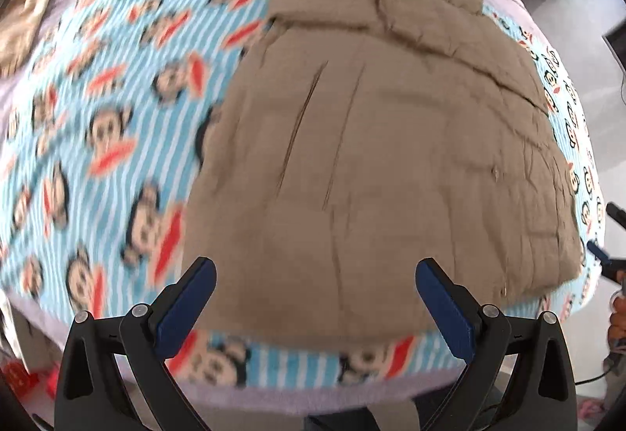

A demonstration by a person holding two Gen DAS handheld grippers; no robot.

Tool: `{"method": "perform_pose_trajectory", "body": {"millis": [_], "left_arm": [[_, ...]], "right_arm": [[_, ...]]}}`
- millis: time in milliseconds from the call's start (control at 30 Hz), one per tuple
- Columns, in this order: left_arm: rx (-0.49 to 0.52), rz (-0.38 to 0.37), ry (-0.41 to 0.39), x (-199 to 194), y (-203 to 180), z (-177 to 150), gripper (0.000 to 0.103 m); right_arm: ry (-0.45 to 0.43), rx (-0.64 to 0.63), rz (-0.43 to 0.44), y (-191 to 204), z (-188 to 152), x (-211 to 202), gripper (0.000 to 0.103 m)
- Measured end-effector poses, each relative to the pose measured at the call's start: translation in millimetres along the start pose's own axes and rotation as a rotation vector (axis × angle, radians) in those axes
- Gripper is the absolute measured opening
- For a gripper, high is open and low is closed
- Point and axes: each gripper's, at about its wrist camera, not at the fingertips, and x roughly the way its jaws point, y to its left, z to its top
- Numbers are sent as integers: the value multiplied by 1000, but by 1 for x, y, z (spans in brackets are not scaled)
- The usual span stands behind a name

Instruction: Fold large clothes

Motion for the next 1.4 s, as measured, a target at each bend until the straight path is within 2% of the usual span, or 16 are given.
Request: {"method": "perform_pose_trajectory", "body": {"millis": [133,300,467,600,700,800,867,900,933,967,1000,1033,1100,1133,1233,1400], "left_arm": [[-84,-49,10,-6,17,-27,102],[-267,-149,61,9,37,-54,102],[-362,-215,68,33,39,-55,102],[-390,-275,52,48,35,-41,102],[-360,-250,50,56,27,-30,102],[-346,-238,51,62,20,-22,102],[-342,-250,47,62,17,-17,87],[-335,-248,50,61,15,-15,72],[-329,-245,49,61,17,-12,55],[-315,-245,45,60,16,-11,45],[-297,-242,45,58,16,-10,28],[-282,-238,40,54,18,-12,20],[-261,-253,21,46,20,-10,13],[-256,-259,14,42,21,-8,13],[-210,-278,-29,23,22,-3,11],[-143,-314,-98,-5,14,11,11]], "right_arm": [[48,98,22,-19,-22,-5,102],[109,192,41,-46,-36,-1,102],[153,309,108,-78,-47,5,100],[176,425,163,-101,-53,20,93],[197,505,229,-114,-58,34,90],[184,543,233,-119,-62,42,87],[166,569,255,-122,-61,47,86],[161,581,266,-121,-60,50,84],[158,593,280,-120,-59,52,79],[156,600,294,-118,-58,54,71],[156,601,300,-117,-56,56,67],[157,599,299,-114,-55,57,60],[154,586,287,-109,-54,58,33],[150,580,268,-106,-54,58,14],[119,553,266,-97,-54,51,9],[80,484,261,-77,-44,37,8]]}}
